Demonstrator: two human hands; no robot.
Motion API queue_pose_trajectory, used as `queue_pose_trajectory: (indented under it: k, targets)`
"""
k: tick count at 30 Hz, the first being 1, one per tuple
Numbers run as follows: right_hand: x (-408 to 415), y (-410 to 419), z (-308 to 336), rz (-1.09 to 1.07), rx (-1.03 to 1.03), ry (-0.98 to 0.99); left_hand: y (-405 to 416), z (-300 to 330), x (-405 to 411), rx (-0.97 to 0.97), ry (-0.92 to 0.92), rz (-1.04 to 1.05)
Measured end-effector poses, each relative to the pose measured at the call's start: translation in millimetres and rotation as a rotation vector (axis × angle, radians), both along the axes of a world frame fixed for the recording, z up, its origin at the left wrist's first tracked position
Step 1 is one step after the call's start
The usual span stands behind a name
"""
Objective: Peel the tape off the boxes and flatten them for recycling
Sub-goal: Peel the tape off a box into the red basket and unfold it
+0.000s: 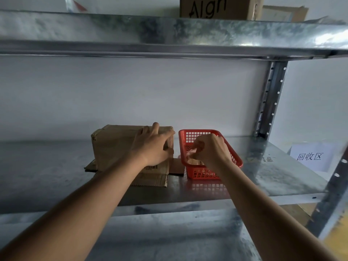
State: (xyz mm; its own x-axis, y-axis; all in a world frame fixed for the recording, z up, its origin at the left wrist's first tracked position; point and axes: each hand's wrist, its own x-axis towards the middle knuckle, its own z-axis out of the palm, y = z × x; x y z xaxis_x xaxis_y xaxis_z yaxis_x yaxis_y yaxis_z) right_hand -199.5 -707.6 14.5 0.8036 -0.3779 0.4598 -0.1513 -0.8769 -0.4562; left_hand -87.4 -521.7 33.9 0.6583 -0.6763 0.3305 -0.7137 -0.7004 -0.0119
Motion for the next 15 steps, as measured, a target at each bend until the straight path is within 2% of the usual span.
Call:
queue_pose_trajectory:
  k: [8, 15]
  targets:
    - [-2.3, 3.1, 0.3, 0.051, 0.154, -0.201, 2.3, -3.4, 0.7, 0.022, -0.01, 0.002]
    - [0.5, 16.4, 1.9, 0.195, 0.112, -0.177, 9.1, -4.0, 1.5, 0.018, -0.054, -0.047]
